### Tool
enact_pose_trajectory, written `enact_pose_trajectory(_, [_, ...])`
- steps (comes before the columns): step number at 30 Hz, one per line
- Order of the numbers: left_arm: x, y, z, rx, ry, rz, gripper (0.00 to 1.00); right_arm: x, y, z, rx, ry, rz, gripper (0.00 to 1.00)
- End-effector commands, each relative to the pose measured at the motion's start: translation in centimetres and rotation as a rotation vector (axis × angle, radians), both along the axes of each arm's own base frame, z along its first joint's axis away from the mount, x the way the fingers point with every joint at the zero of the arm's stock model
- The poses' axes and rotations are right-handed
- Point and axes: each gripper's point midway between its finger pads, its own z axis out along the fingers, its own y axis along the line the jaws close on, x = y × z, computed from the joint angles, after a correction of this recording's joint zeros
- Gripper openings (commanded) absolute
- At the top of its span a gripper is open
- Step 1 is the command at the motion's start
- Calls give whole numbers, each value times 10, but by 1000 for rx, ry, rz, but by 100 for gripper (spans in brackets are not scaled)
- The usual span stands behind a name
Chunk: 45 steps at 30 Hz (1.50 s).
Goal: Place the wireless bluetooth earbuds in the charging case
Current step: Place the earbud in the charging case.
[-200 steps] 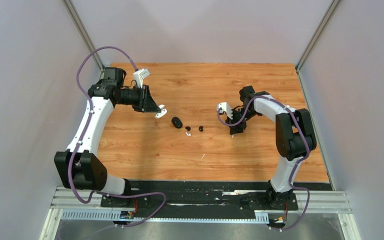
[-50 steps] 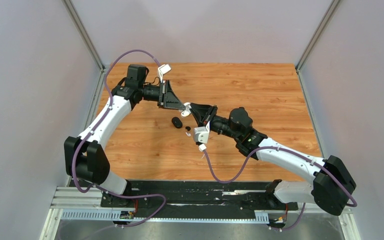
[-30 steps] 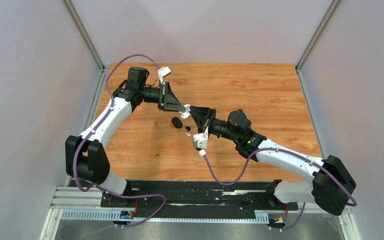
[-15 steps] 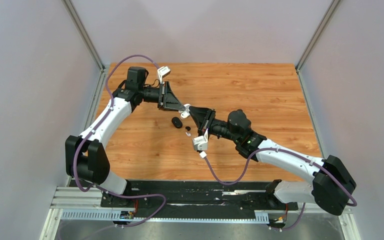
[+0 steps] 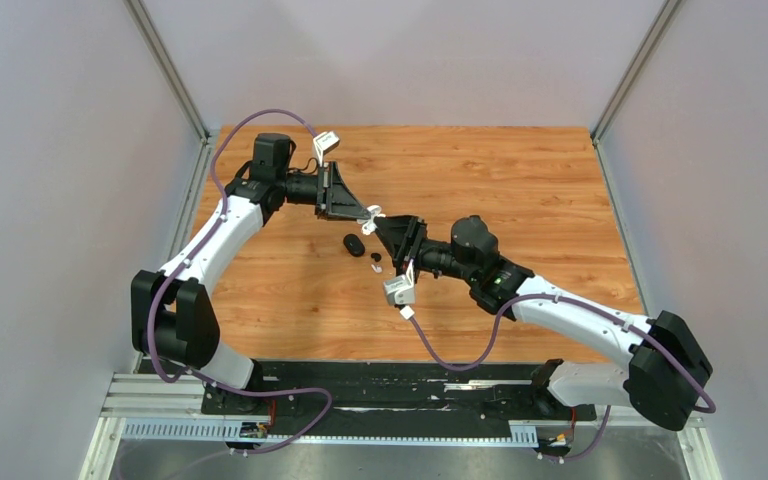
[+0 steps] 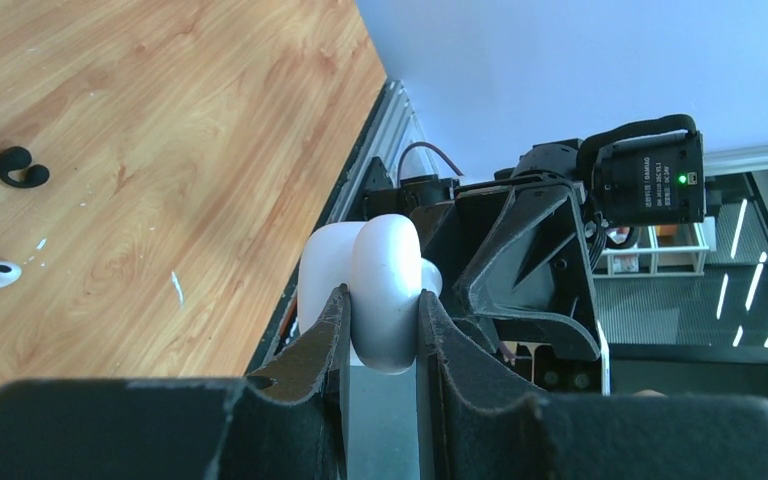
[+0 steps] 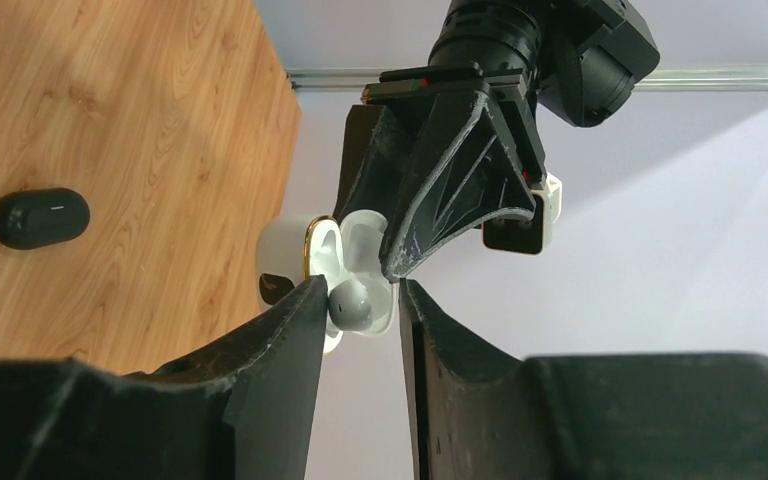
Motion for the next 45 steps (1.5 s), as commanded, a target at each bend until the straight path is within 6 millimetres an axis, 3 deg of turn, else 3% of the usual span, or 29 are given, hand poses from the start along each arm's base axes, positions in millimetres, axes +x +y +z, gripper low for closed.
enact_pose_trajectory(1, [-8,-1,18,-50,-40,-48,0,0,2,-9,-29,88,-8,37])
enact_pose_trajectory(9, [-9,-1,17,-46,-44,-53,0,13,7,11,18,233,-69,40])
enact_pose_trajectory(14, [-9,-1,17,-45,-50,-56,0,11,8,0,-46,421,-95,41])
enact_pose_trajectory(25, [-11,2,17,-36,-70,-54,0,-2,-7,-4,-48,550,-101,46])
enact_pose_trajectory(31, [-12,2,13,-29,-77,-56,0,-9,-7,23,52,686,-106,53])
enact_pose_trajectory(39, [-15,5,8,-7,-121,-69,0,-13,1,50,151,896,-114,44])
enact_pose_trajectory(45, [-19,6,9,-3,-152,-82,0,-18,4,33,100,965,-105,22])
